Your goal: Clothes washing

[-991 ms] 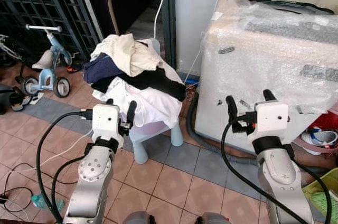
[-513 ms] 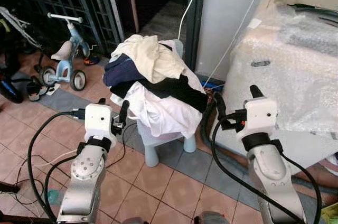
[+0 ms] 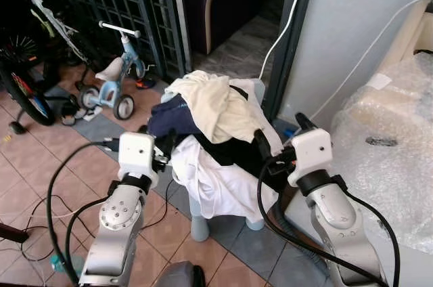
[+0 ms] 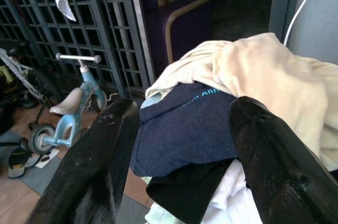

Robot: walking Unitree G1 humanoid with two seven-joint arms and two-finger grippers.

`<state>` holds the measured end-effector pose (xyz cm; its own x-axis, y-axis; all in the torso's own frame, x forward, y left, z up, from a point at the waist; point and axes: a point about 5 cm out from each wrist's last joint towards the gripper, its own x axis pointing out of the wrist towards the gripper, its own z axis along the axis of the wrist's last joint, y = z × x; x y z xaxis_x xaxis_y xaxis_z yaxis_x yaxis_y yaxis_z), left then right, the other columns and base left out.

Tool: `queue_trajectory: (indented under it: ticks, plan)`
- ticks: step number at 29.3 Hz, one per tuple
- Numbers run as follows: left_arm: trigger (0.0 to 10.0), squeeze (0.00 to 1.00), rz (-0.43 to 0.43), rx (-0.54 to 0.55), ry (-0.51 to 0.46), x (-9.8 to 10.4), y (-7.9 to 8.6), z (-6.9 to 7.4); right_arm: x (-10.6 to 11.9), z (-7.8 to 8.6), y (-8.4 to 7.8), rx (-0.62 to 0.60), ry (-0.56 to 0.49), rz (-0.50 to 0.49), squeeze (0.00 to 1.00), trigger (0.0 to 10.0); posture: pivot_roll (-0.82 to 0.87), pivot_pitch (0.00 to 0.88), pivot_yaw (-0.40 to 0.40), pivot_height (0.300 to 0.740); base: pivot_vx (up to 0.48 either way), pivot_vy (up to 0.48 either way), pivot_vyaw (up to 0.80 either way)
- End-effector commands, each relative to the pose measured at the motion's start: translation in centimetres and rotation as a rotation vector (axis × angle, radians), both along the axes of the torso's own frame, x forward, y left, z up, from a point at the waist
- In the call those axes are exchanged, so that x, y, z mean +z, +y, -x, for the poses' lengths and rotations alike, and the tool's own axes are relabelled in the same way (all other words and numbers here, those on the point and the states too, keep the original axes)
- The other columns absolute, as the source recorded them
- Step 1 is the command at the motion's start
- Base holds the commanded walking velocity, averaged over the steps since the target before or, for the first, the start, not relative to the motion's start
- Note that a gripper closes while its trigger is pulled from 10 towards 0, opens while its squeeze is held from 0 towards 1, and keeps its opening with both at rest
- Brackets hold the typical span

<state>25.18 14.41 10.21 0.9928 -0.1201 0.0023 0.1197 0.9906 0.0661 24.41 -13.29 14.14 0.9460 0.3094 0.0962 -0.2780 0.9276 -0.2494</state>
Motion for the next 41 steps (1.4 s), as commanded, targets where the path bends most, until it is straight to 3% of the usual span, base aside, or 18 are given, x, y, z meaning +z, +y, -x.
queue_trajectory:
  ticks: [1,5,9,14,19,25,33,34,35,41]
  plan:
    - [10.0,0.00,0.008,-0.013,-0.012,0.3,-0.5,0.0,-0.1,-0.1,-0.4,-0.013,0.008,0.000,0.00,10.0,-0.04,0.072,0.062,0.740,0.401,0.000,0.00]
    - [10.0,0.00,0.005,-0.011,-0.011,0.3,-0.4,0.1,-0.2,-0.5,-0.2,-0.001,0.015,-0.002,0.00,10.0,-0.04,0.077,0.062,0.740,0.401,0.000,0.00]
    - [10.0,0.00,-0.012,0.022,0.025,-0.1,-0.1,0.6,-0.5,-2.0,1.6,0.127,0.020,0.049,0.00,10.0,0.00,0.088,0.057,0.740,0.000,0.000,0.23]
    - [10.0,0.00,-0.014,0.105,0.090,-0.8,1.1,1.1,-0.9,-3.1,2.8,0.165,0.034,0.028,0.00,10.0,0.05,0.095,0.048,0.740,0.000,0.000,0.80]
    - [10.0,0.00,-0.022,0.125,0.090,-0.8,1.9,1.8,-1.5,-3.6,3.4,0.193,0.067,0.014,0.00,10.0,0.08,0.099,0.042,0.740,0.000,0.000,0.55]
    - [10.0,0.00,-0.040,0.134,0.119,-0.9,2.1,3.0,-3.2,-4.0,3.6,0.203,0.158,0.002,0.00,10.0,0.10,0.101,0.041,0.740,0.000,0.000,0.00]
    - [10.0,0.00,-0.016,0.059,0.144,-0.9,1.6,3.1,-5.8,-5.4,6.4,0.257,0.334,0.086,0.00,10.0,0.10,0.097,0.052,0.740,0.000,0.000,0.00]
    - [10.0,0.00,-0.022,0.057,0.138,-0.8,1.6,2.9,-5.7,-5.8,6.7,0.238,0.321,0.075,0.00,1.1,0.11,0.096,0.049,0.740,0.000,0.000,0.00]
    - [10.0,0.00,-0.023,0.055,0.136,-0.7,1.5,2.9,-5.5,-6.1,6.9,0.226,0.318,0.053,0.00,0.0,0.11,0.093,0.050,0.740,0.000,0.000,0.00]
    - [10.0,0.00,-0.026,0.055,0.139,-0.6,1.8,2.7,-5.3,-6.9,7.2,0.205,0.321,0.001,0.00,0.0,0.12,0.086,0.052,0.740,0.000,0.000,0.00]
